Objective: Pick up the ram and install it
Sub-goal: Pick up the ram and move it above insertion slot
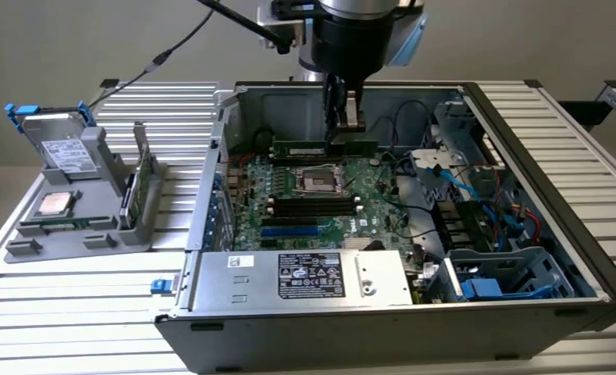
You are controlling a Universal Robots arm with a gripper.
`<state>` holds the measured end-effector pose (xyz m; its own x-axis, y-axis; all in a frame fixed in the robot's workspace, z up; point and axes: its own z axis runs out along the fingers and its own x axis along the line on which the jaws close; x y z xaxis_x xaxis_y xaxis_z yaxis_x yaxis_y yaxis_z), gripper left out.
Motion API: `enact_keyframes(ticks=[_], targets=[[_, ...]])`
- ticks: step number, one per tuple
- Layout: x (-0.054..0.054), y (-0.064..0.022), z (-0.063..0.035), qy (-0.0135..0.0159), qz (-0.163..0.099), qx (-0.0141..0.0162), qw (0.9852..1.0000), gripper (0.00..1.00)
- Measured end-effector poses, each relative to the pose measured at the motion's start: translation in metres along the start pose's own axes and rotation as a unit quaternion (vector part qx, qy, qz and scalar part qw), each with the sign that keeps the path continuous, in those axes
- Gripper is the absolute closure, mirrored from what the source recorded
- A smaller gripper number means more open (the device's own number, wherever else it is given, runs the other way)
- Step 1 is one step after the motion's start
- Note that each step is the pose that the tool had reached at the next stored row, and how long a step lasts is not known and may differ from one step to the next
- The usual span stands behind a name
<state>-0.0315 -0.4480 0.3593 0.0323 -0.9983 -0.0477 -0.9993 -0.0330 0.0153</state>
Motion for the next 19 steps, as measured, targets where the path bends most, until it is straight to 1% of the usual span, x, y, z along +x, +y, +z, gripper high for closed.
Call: enact_keyframes(ticks=[3, 15, 16, 19], targets=[[-0.001, -0.0003, 0.0057, -0.0002, 0.003, 0.0002, 1.0, 0.85], [-0.006, -0.0008, 0.0273, 0.0001, 0.003, 0.0001, 1.0, 0.85], [-0.007, -0.0008, 0.0283, 0.0004, 0.002, 0.0, 1.0, 0.85], [-0.014, -0.0011, 0.0321, 0.0047, 0.0, -0.0001, 1.0, 0.85]])
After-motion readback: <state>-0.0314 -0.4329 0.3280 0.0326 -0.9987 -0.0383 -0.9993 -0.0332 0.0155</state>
